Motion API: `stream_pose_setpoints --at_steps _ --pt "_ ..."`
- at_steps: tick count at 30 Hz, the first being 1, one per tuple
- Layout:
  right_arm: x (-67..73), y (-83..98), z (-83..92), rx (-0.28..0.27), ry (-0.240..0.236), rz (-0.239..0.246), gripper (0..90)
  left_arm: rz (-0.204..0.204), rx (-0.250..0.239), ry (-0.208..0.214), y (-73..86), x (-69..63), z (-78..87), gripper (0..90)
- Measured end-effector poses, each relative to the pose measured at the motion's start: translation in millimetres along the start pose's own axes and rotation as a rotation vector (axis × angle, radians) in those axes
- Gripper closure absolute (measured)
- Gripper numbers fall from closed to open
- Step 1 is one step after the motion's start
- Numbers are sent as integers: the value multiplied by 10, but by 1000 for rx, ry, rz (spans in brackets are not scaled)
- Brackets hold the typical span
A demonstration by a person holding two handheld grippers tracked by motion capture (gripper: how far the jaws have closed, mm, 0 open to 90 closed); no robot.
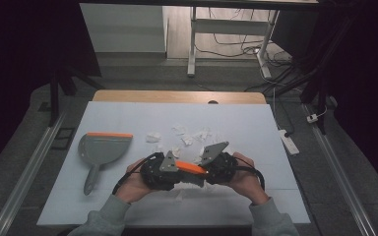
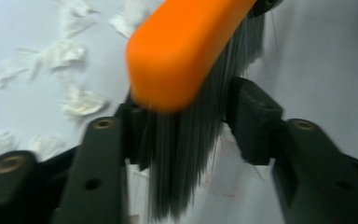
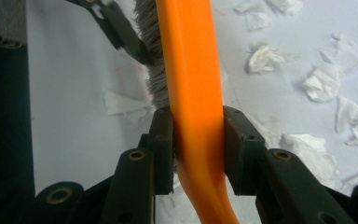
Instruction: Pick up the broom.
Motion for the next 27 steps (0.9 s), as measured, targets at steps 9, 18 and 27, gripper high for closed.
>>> stream_pose_setpoints --at_steps 9,18,27 --pt "-216 72 53 -40 67 -106 674 146 -54 -70 266 238 207 423" --pt "-390 142 141 -87 118 -177 674 312 -99 -142 706 463 366 372" --pt "-547 224 273 -148 160 -263 674 363 -102 -204 980 535 550 347"
Point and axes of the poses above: each handheld gripper's, and its own axes: z roughly backward along the jaws, y roughly out of its underside, x roughly to its left, the point moved 10 cm from there along -z, roughly forward along the jaws, and after that the axes turned 2 degrees about x, right-handed, at the moved point
